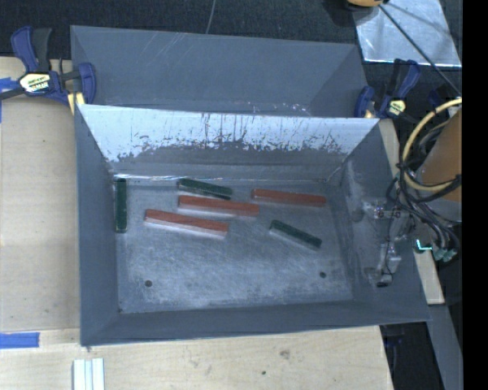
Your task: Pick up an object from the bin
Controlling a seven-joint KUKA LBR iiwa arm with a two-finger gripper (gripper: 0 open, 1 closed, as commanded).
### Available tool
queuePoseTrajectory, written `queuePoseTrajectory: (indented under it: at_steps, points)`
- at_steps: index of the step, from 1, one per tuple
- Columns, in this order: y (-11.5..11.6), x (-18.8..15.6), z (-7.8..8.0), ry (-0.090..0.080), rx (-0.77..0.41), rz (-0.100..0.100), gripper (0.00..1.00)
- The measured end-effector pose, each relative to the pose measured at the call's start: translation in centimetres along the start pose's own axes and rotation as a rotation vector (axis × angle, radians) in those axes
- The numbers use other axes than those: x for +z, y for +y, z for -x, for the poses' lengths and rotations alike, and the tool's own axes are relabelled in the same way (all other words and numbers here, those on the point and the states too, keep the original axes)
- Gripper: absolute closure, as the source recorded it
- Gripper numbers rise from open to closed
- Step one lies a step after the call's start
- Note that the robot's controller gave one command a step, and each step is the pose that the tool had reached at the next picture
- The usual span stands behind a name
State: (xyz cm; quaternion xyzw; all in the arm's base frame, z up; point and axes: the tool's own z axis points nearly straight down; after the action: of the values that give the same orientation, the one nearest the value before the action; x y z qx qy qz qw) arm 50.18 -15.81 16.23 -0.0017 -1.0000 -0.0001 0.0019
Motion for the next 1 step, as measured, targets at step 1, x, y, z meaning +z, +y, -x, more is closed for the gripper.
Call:
queuePoseTrajectory:
  at_steps: [1]
  points:
    - [0.05, -0.34, 0.18, -0.007, -0.003, -0.002, 0.0]
